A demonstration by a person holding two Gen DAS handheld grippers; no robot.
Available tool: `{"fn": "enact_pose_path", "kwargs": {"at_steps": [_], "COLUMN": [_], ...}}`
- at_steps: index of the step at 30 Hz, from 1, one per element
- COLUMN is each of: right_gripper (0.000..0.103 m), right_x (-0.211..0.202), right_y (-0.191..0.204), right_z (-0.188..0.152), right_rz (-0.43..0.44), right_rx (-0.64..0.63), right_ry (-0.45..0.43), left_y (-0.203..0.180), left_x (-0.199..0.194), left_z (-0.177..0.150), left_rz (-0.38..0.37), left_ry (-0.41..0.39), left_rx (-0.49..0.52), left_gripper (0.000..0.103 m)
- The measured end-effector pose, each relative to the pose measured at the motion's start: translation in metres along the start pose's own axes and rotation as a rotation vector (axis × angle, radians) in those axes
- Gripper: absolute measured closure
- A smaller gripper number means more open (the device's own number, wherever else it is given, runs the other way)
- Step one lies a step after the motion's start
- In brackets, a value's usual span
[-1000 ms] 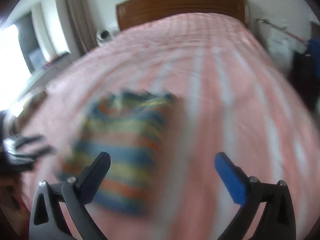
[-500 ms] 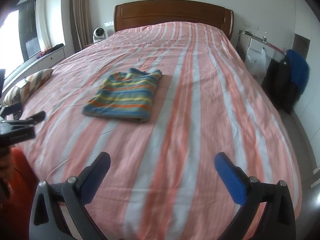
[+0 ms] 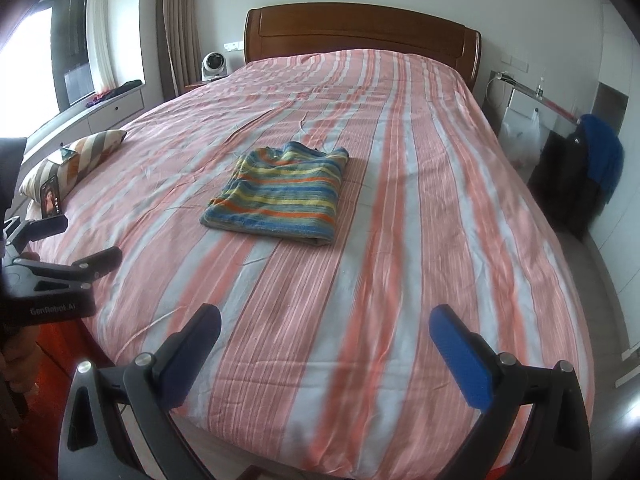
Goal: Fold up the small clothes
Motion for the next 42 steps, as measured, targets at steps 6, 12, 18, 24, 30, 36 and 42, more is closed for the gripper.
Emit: {"fn": "enact_pose_path", "kwargs": {"at_steps": [6, 12, 18, 24, 30, 36, 42], "right_gripper": [0.000, 0.000, 0.000, 0.000, 0.000, 0.000, 0.000], "right_x": [-0.004, -0.006, -0.006, -0.004, -0.005, -0.007, -0.002], "right_y": [0.000, 0.001, 0.003, 0.004, 0.009, 0.017, 0.013], "right_z": [0.003, 0.008, 0.015, 0.016, 0.017, 0.022, 0.016], "right_rz": [-0.020, -0.015, -0.007, -0.019, -0.028, -0.028, -0.031], "right_rx": [-0.007, -0.017, -0.023, -0.030, -0.048, -0.062, -0.050], "right_ry": [-0.001, -0.003, -0.008, 0.000, -0.009, -0.027, -0.005], "left_y": [0.001, 0.003, 0.002, 0.001, 0.001, 0.005, 0.011], "left_x": [-0.002, -0.005, -0.008, -0.008, -0.010, -0.010, -0.012], "left_z": [0.000, 0.000, 0.001, 0.001, 0.002, 0.001, -0.002], "left_rz": [0.000, -0.006, -0.014, -0.022, 0.002, -0.015, -0.039], "left_ry": [0.002, 0.010, 0.004, 0.000, -0.011, 0.011, -0.015], "left_rx": [-0.010, -0.015, -0.012, 0.002, 0.012, -0.023, -0.044], "left_gripper": [0.000, 0.000, 0.000, 0.000, 0.000, 0.000, 0.000]}}
Point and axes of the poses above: each gripper's, at about its wrist camera, not at the fingertips, and x roughly the way its jaws point, y to its left, z to its top, the point moved 2 cm from there along x, roughly the way its jaws point, and after that the axes turned 6 degrees about y, right-handed, at the moved point
